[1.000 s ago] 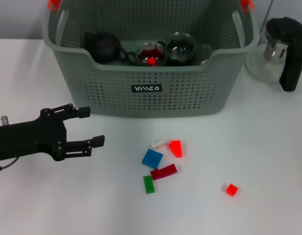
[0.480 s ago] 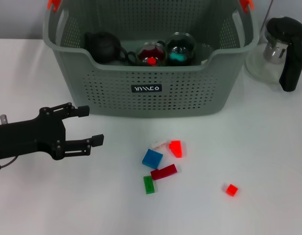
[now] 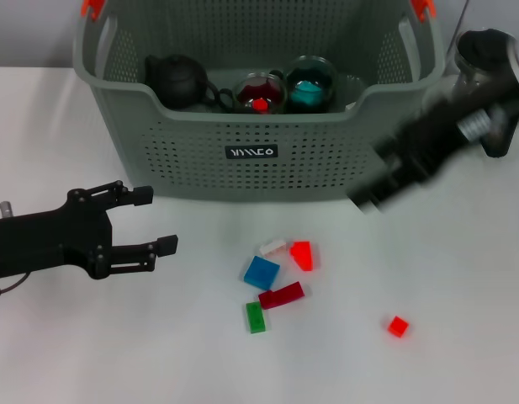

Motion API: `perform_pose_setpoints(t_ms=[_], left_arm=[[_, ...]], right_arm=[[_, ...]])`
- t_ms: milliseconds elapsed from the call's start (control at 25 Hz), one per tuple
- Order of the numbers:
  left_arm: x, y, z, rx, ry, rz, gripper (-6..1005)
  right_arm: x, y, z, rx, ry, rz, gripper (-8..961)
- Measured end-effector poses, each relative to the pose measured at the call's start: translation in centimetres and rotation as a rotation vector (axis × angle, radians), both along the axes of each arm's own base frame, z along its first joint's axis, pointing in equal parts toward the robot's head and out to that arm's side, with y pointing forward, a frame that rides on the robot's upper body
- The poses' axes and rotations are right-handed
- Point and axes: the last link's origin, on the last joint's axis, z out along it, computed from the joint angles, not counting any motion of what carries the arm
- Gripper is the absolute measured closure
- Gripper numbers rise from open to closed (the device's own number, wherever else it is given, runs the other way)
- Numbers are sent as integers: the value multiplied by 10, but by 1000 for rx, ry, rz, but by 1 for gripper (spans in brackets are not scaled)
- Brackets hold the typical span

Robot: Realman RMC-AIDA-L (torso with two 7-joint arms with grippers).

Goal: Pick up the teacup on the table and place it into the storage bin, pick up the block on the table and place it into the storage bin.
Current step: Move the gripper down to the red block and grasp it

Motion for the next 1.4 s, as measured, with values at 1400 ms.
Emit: perform_pose_setpoints(t_ms=[1400], left_arm=[[-1, -1, -3, 4, -2, 5, 166]], right_arm=[[65, -31, -108, -109, -409, -125, 215]])
